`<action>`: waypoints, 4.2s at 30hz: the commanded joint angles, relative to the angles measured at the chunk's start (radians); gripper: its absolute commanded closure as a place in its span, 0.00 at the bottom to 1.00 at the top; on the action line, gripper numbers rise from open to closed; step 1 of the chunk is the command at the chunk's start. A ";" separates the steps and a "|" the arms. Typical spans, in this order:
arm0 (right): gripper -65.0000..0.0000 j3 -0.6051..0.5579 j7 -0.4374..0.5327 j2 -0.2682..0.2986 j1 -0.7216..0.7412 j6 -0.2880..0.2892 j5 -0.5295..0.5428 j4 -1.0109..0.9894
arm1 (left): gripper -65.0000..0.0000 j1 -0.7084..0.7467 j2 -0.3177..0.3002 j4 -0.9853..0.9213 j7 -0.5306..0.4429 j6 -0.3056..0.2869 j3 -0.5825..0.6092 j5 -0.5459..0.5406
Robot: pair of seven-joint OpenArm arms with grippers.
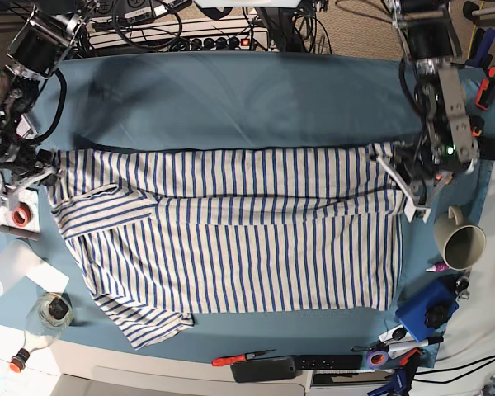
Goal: Fold the T-shirt properly
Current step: 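Drag the folded shirt back toward the robot with both grippers, then release the shirt and move both grippers toward the hem side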
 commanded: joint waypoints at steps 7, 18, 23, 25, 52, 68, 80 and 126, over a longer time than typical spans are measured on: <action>1.00 0.127 -0.032 0.035 -0.018 0.023 0.003 0.021 | 1.00 0.085 -0.011 0.101 -0.015 0.000 -0.091 0.007; 1.00 0.129 -0.079 0.040 -0.130 0.022 0.035 0.024 | 1.00 0.182 -0.070 0.121 -0.009 -0.003 -0.148 0.002; 1.00 0.129 -0.077 0.038 -0.194 0.021 0.035 0.086 | 1.00 0.228 -0.091 0.147 -0.010 -0.003 -0.151 -0.005; 1.00 0.129 -0.076 0.032 -0.219 0.021 0.032 0.121 | 1.00 0.240 -0.090 0.157 -0.010 -0.003 -0.151 -0.013; 0.81 0.129 -0.056 0.031 -0.303 0.026 0.009 0.156 | 0.68 0.295 -0.091 0.188 -0.033 -0.003 -0.151 -0.019; 0.75 0.129 -0.128 0.033 -0.305 0.039 0.036 0.161 | 0.66 0.295 -0.091 0.308 -0.066 0.034 -0.151 0.132; 0.60 0.129 -0.131 0.034 -0.340 0.032 -0.002 0.164 | 0.66 0.354 -0.091 0.310 -0.061 0.034 -0.151 0.140; 0.60 -0.127 0.167 0.064 -0.013 -0.041 -0.264 0.296 | 0.66 0.035 -0.087 0.139 -0.433 -0.004 -0.150 -0.148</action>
